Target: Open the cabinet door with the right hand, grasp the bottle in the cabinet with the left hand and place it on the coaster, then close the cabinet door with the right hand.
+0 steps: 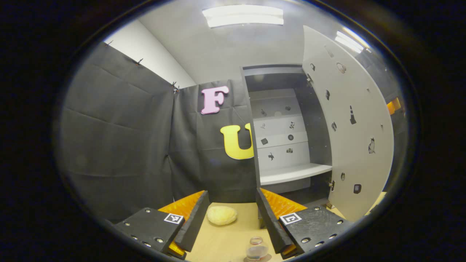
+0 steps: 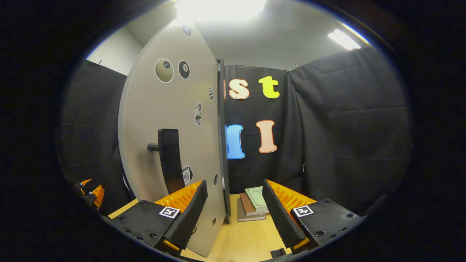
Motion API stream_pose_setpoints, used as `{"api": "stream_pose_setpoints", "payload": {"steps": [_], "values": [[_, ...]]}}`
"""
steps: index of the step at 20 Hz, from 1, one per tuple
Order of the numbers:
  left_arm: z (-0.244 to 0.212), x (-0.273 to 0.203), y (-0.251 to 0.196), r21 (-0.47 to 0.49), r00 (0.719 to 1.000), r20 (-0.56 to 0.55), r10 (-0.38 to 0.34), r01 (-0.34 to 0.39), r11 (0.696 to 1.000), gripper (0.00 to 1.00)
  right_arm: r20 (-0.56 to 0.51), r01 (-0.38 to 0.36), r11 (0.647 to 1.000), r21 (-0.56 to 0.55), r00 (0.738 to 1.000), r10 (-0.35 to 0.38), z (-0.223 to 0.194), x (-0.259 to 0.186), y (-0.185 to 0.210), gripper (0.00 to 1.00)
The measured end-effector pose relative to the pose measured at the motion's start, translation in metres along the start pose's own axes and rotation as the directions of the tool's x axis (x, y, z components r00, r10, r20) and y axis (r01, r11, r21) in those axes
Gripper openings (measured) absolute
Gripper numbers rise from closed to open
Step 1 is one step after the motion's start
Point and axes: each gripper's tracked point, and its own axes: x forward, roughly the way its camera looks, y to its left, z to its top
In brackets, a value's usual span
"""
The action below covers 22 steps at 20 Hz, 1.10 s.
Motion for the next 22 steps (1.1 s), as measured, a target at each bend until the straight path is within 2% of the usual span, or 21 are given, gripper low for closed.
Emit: {"api": "stream_pose_setpoints", "payload": {"steps": [4,11,12,16,22], "values": [[-0.006,0.004,0.025,-0.008,1.000,-0.004,0.000,0.000,1.000,0.78,-0.006,-0.016,1.000,-0.011,1.000,0.016,-0.001,0.001,0.035,0.97],[-0.010,-0.002,0.071,0.004,1.000,-0.012,0.007,-0.007,1.000,0.81,-0.013,-0.041,0.999,0.026,0.999,0.041,-0.005,0.020,0.097,0.97],[-0.011,-0.002,0.078,0.006,1.000,-0.011,0.010,-0.010,1.000,0.78,-0.010,-0.051,0.998,0.026,0.999,0.051,-0.005,0.025,0.106,0.97],[-0.014,-0.009,0.103,0.013,1.000,-0.013,0.026,-0.026,1.000,0.81,0.001,-0.101,0.995,0.022,0.995,0.101,-0.003,0.050,0.153,0.97],[-0.033,-0.015,0.139,0.012,0.997,-0.054,0.060,-0.059,0.998,0.78,0.016,-0.159,0.987,0.004,0.987,0.159,-0.004,0.092,0.216,0.97]]}}
